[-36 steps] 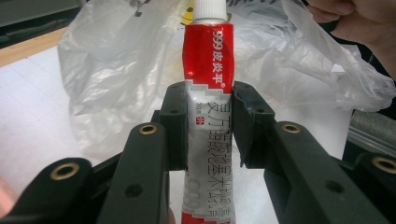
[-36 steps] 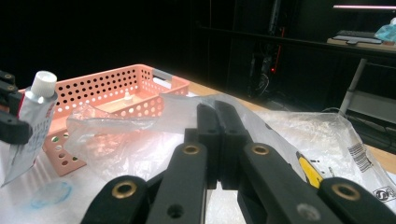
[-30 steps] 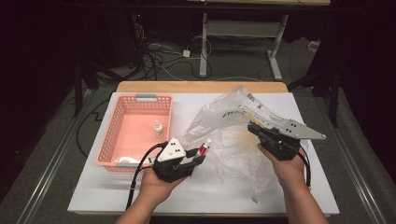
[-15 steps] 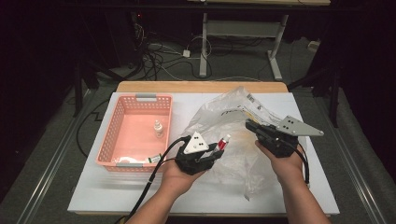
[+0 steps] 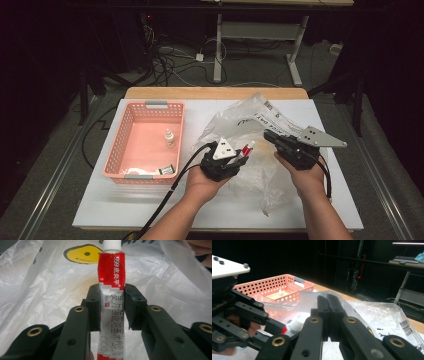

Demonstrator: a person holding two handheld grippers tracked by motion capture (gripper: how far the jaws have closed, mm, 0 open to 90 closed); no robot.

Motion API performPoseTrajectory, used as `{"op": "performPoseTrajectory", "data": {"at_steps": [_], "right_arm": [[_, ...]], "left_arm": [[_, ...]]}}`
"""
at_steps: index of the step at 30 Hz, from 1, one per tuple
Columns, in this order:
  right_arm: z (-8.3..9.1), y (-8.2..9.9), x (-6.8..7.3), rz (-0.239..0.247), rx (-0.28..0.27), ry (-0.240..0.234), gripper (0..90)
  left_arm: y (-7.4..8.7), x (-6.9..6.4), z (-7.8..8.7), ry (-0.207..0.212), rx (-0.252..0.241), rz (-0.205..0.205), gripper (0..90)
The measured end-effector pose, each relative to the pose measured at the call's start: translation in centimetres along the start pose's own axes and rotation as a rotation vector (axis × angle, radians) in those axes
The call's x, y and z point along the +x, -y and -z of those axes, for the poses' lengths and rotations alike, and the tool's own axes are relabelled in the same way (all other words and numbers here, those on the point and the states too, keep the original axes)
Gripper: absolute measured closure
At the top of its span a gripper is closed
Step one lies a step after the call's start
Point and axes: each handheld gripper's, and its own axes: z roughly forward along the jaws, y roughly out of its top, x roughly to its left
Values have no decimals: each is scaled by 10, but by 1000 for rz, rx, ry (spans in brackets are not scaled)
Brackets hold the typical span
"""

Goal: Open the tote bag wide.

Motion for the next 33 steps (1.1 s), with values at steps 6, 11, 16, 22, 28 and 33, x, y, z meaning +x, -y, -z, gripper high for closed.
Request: {"op": "performPoseTrajectory", "data": {"at_steps": [6,11,16,22,28,33], "right_arm": [[0,-1,-1,-3,-8,2,900],[1,-1,-2,-6,-15,1,900],[2,-2,-3,-5,-24,0,900],[1,-2,-3,-10,-26,-1,900],[3,-3,-4,-13,-29,-5,900],[4,-4,-5,-16,-33,-3,900]], "left_arm": [[-3,1,-17,-21,16,0,671],[-3,5,-31,-25,42,6,671],[-3,10,-39,-22,46,32,671],[-5,8,-48,-16,38,47,671],[-11,6,-56,-20,46,27,671],[-11,5,-63,-40,57,11,671]]}}
